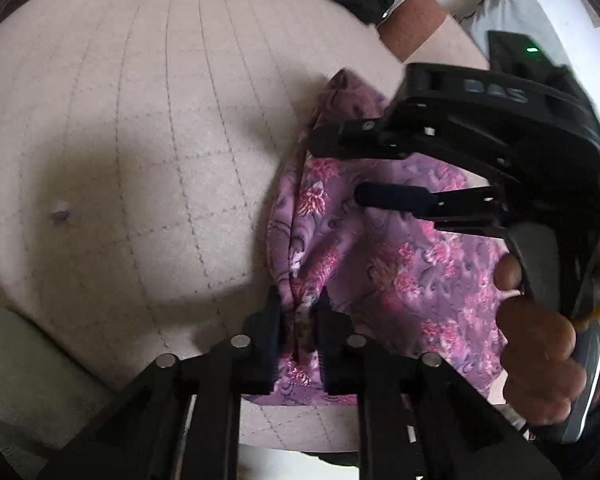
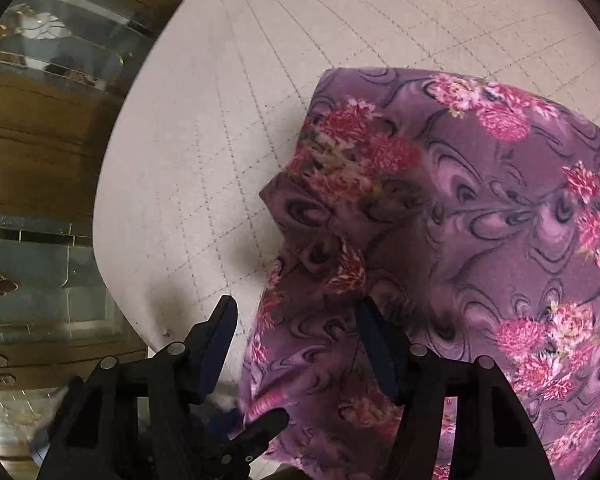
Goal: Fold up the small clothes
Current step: 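Grasp the shirt side edge with the left tool while the right tool grasps beside it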
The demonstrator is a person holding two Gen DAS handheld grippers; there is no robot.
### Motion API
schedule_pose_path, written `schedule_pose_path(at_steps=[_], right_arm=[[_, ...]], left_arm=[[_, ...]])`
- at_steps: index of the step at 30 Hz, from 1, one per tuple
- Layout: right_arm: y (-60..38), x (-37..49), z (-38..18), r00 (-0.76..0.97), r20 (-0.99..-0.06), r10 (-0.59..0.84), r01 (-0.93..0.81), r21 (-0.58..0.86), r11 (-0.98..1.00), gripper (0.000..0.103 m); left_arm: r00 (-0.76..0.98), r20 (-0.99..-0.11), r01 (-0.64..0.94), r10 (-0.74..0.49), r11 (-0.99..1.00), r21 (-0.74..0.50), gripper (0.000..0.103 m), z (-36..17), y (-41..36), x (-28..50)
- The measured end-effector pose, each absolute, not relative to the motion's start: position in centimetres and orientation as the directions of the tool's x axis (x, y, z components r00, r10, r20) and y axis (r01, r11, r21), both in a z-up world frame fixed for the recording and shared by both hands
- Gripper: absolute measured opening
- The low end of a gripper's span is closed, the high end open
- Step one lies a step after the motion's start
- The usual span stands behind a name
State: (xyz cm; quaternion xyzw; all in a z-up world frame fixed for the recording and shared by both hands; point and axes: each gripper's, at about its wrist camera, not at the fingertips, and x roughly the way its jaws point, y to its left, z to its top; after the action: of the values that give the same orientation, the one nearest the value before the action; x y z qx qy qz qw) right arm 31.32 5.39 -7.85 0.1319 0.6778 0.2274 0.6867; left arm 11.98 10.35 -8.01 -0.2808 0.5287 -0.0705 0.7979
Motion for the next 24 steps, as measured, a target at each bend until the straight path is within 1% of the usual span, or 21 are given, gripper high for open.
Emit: schedule_pose_path(at_steps=[3,6,7,8,9,10,11,13,15,17,21,24], right_arm=[[6.3,32.3,-7.6,-0.036,-0.885,0.464,-0.126,0.465,0.876,0.067],[8.8,32.9,-8.2,-0.069,-0.932,0.356,-0.185,0.362,0.913,0.068],[9.5,32.9,-8.3,-0.065,-0.945,0.321,-0.212,0.328,0.921,0.067],[10.3,32.7,-8.2,-0.054,-0.962,0.269,-0.241,0.274,0.931,0.064],[11.0,32.4,-7.9,-0.035,-0.979,0.200,-0.290,0.202,0.935,0.047],[11.7,32.0,-7.7,-0.010,-0.992,0.127,-0.345,0.123,0.931,0.035],[12.1,31.6,-7.6,0.007,-0.996,0.088,-0.380,0.079,0.921,0.032],[12.2,31.1,-7.4,0.021,-0.998,0.060,-0.404,0.047,0.914,0.018],[11.6,30.8,-6.7,0.033,-0.996,0.084,-0.403,0.064,0.913,0.014],[10.4,30.6,-5.5,0.051,-0.989,0.141,-0.395,0.109,0.912,0.013],[6.5,29.6,-1.3,0.109,-0.947,0.303,-0.380,0.242,0.893,0.012],[2.3,29.1,0.9,0.139,-0.877,0.461,-0.357,0.390,0.849,0.012]], left_arm=[[0.466,-0.773,-0.147,-0.430,0.824,-0.547,0.012,-6.9,10.2,11.5],[0.503,-0.780,-0.091,-0.373,0.874,-0.477,0.011,-5.8,8.7,11.0],[0.513,-0.778,-0.075,-0.364,0.883,-0.463,0.011,-5.5,8.3,10.8],[0.526,-0.773,-0.054,-0.356,0.893,-0.447,0.011,-5.1,7.8,10.6],[0.536,-0.772,-0.042,-0.343,0.902,-0.430,0.011,-4.8,7.4,10.5],[0.542,-0.771,-0.033,-0.334,0.909,-0.416,0.011,-4.5,7.0,10.4],[0.544,-0.772,-0.020,-0.329,0.914,-0.404,0.011,-4.3,6.6,10.3],[0.549,-0.777,-0.002,-0.309,0.929,-0.370,0.011,-3.7,5.5,10.1],[0.557,-0.778,0.019,-0.292,0.940,-0.340,0.011,-2.9,4.5,9.5],[0.570,-0.772,0.041,-0.280,0.949,-0.313,0.011,-1.7,3.6,8.9],[0.615,-0.750,0.088,-0.242,0.967,-0.240,0.011,1.4,1.0,7.1],[0.630,-0.744,0.134,-0.221,0.975,-0.176,0.011,3.2,-1.5,5.8]])
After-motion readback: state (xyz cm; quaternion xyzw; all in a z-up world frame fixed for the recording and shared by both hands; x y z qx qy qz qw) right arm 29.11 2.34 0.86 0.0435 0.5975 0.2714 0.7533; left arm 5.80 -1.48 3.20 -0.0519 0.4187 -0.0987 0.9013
